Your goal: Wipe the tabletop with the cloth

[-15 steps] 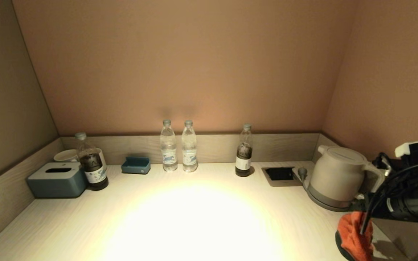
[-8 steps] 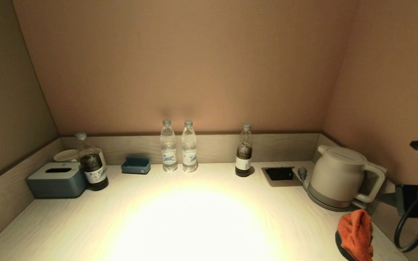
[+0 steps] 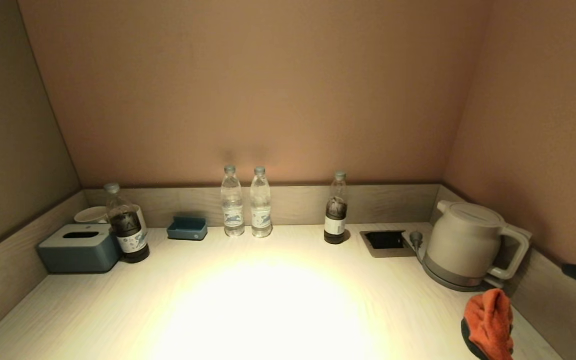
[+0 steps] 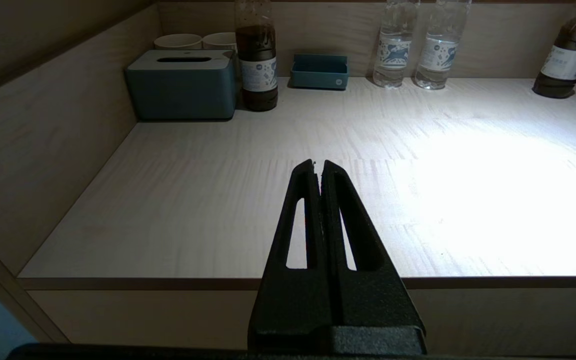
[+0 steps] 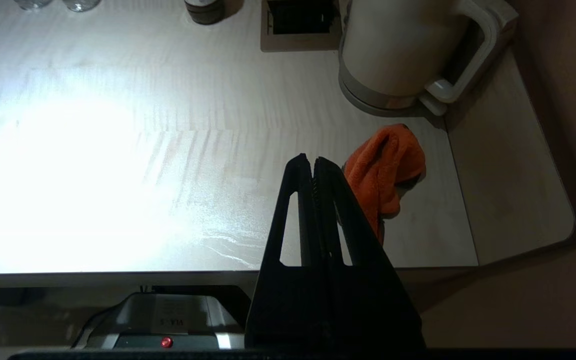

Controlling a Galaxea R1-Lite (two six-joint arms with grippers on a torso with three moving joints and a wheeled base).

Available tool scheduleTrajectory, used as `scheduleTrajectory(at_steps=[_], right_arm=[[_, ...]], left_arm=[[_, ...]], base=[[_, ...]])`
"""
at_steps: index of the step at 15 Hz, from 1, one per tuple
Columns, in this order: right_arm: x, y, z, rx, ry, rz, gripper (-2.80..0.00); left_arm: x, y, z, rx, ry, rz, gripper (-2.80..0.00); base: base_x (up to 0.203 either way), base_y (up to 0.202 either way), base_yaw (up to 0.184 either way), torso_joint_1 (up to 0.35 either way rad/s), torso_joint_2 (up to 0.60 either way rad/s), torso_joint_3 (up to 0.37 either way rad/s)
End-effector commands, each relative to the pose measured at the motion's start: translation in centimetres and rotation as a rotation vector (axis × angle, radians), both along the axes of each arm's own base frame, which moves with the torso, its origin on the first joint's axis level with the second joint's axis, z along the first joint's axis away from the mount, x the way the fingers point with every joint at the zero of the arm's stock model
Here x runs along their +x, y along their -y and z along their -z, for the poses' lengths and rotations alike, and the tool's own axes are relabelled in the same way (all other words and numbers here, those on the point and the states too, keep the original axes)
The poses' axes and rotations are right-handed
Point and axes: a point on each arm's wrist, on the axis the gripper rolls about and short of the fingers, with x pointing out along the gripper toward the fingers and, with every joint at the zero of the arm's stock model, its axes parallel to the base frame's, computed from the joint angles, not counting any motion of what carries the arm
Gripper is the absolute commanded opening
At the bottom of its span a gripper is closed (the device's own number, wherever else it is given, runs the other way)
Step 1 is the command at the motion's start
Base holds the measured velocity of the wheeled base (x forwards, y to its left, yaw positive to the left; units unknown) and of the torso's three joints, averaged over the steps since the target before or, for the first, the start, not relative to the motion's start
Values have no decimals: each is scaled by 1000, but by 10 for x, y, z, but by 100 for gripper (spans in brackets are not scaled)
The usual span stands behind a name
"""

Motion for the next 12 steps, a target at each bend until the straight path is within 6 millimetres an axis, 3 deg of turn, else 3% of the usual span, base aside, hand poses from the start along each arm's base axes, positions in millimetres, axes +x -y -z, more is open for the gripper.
scheduleTrajectory(at_steps=[1,6,9,12], right_arm=[[-51,-17,-11,-5,134,-73,-280],[-128,-36,-30,-24,323,-167,-280],[-153,-36,-33,-15,387,-158,-280],[-183,-23,-22,-24,458,-130,-280]], left_arm=[[0,0,0,-1,0,0,-280],[0,0,0,-1,0,0,-280],[0,0,0,-1,0,0,-280],[0,0,0,-1,0,0,-280]], base=[[0,0,0,0,0,0],[0,0,0,0,0,0],[0,0,0,0,0,0],[0,0,0,0,0,0]])
